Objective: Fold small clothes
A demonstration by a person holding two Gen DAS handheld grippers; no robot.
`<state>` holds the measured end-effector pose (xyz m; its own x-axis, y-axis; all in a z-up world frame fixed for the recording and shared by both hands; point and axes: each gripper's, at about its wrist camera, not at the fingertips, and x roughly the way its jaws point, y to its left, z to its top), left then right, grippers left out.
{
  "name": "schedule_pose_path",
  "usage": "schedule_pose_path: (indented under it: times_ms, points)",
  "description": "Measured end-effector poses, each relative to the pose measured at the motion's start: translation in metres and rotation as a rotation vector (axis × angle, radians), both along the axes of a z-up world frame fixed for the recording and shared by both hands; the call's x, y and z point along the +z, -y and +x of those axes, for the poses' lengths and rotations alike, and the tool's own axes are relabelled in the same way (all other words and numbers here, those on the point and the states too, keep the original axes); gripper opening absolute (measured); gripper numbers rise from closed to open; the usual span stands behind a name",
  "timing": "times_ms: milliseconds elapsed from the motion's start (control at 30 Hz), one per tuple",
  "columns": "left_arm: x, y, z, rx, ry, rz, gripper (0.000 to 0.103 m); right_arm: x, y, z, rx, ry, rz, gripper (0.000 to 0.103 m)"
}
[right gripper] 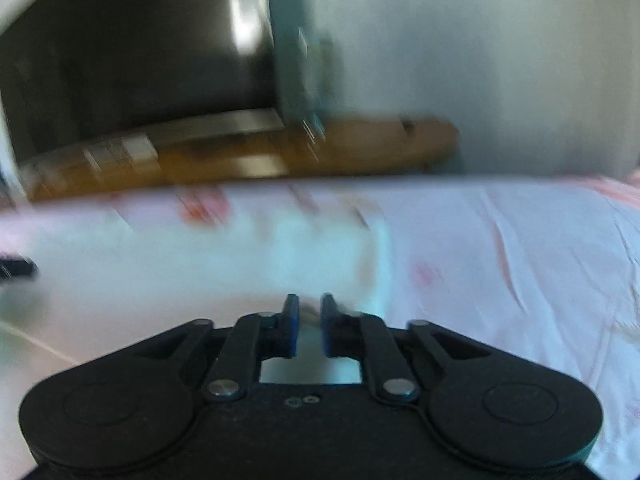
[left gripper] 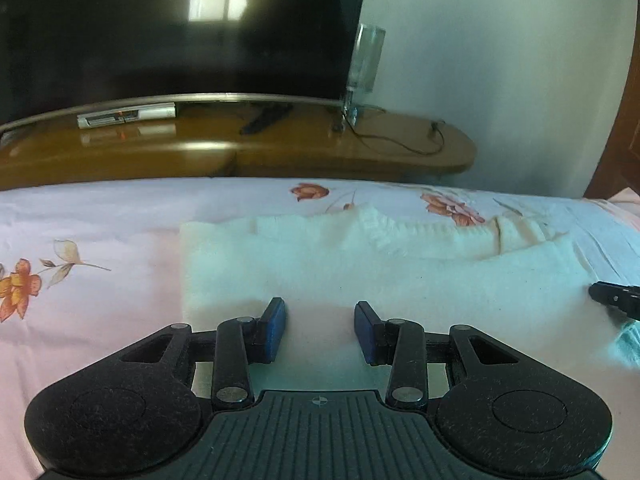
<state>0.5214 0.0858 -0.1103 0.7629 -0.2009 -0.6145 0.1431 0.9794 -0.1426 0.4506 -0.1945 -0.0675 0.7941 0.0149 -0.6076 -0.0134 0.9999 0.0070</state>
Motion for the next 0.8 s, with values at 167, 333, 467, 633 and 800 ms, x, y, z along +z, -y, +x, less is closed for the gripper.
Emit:
schedule_pose_path:
  times_ms: [167, 333, 467, 633, 800]
  points:
    - [0.017, -0.001, 0.007, 0.017, 0.086, 0.040, 0.039, 0.018, 0.005, -0.006, 0.058, 0.067, 0.021, 0.019]
    - [-0.006, -0.016, 0.040, 0.056, 0.016, 0.056, 0.039, 0.007, -0.012, 0.020, 0.095, 0.003, -0.038, 0.013]
    - [0.009, -0.021, 0.027, 0.073, 0.065, 0.055, 0.039, 0.001, -0.002, 0.020, 0.089, -0.004, -0.026, 0.013]
    - [-0.007, -0.012, 0.021, 0.047, 0.050, 0.178, 0.044, -0.002, -0.003, 0.006, 0.105, 0.014, -0.057, 0.019]
    - [0.017, -0.010, -0.018, 0.047, 0.109, 0.116, 0.045, 0.014, -0.004, -0.007, 0.120, 0.074, -0.063, 0.019]
